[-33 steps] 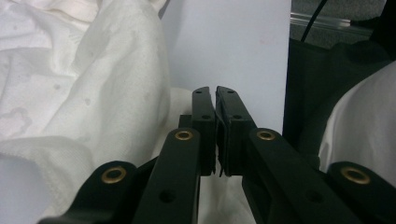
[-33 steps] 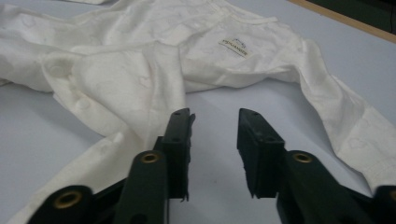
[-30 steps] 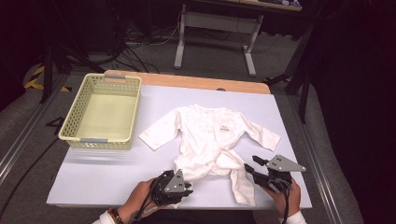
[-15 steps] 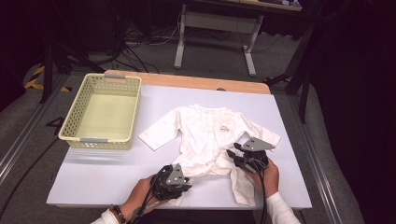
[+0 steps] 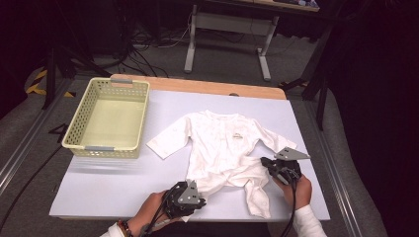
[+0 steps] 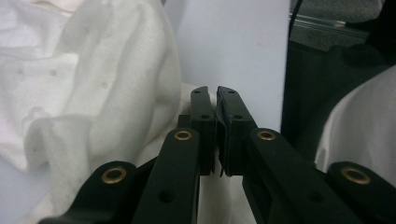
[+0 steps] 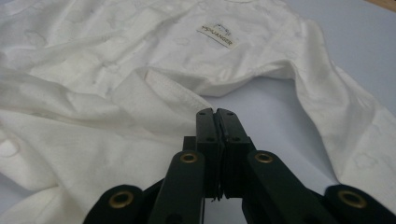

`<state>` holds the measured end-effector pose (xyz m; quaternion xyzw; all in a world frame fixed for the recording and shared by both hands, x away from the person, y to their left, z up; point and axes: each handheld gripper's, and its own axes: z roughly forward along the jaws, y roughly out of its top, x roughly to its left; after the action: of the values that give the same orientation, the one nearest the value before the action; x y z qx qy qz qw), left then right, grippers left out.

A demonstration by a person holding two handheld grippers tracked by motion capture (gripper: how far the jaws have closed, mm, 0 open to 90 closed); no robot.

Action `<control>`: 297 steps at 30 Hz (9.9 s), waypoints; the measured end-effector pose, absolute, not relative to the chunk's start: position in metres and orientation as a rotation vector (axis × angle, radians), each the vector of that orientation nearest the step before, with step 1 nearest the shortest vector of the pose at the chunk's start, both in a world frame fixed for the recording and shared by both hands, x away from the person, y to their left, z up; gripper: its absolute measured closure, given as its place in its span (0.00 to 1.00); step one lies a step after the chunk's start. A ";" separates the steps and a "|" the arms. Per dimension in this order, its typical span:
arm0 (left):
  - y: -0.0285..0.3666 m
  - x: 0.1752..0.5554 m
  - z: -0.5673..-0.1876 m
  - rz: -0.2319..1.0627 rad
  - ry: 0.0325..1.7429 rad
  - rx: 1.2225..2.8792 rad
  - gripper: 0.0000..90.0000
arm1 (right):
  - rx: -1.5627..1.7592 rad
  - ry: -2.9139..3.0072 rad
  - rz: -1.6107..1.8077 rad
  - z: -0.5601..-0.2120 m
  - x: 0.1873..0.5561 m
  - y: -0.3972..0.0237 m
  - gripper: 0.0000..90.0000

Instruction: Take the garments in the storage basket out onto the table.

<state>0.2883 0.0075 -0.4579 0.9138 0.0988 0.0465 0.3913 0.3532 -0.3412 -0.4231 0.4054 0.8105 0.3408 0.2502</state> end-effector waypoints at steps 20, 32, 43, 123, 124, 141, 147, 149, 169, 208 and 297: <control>0.039 0.312 -0.401 0.271 0.350 2.083 0.55 | 1.143 2.070 1.033 -0.411 0.367 -0.366 0.57; 0.017 0.423 -0.415 0.517 0.685 2.084 0.41 | 1.173 2.126 0.911 -0.414 0.471 -0.361 0.57; 0.011 0.516 -0.447 0.516 0.978 2.149 0.41 | 1.279 2.177 0.774 -0.433 0.524 -0.353 0.56; 0.024 0.260 -0.435 0.345 0.260 2.196 0.77 | 1.002 2.251 0.904 -0.433 0.299 -0.334 0.51; 0.017 0.260 -0.440 0.322 0.242 2.220 0.77 | 1.004 2.248 0.874 -0.435 0.299 -0.335 0.51; 0.002 0.278 -0.463 0.287 0.309 2.314 0.88 | 1.044 2.254 0.786 -0.445 0.304 -0.351 0.98; 0.002 0.278 -0.462 0.289 0.275 2.329 0.96 | 1.112 2.178 0.805 -0.437 0.304 -0.368 0.99; 0.003 0.278 -0.462 0.279 0.258 2.324 0.96 | 1.141 2.146 0.811 -0.436 0.304 -0.375 0.99; -0.002 0.259 -0.457 0.167 0.156 2.296 0.96 | 0.883 2.379 0.928 -0.435 0.287 -0.308 0.69; 0.006 0.251 -0.433 0.230 0.169 2.183 0.73 | 0.589 2.560 1.145 -0.418 0.241 -0.255 0.61; 0.058 0.285 -0.461 0.175 0.470 2.308 0.98 | 0.687 2.598 1.016 -0.444 0.296 -0.237 0.79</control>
<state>0.2851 0.0580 -0.4615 0.9039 0.1842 0.0686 0.3799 0.2956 -0.2369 -0.4436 0.2369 0.8961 0.3506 0.1340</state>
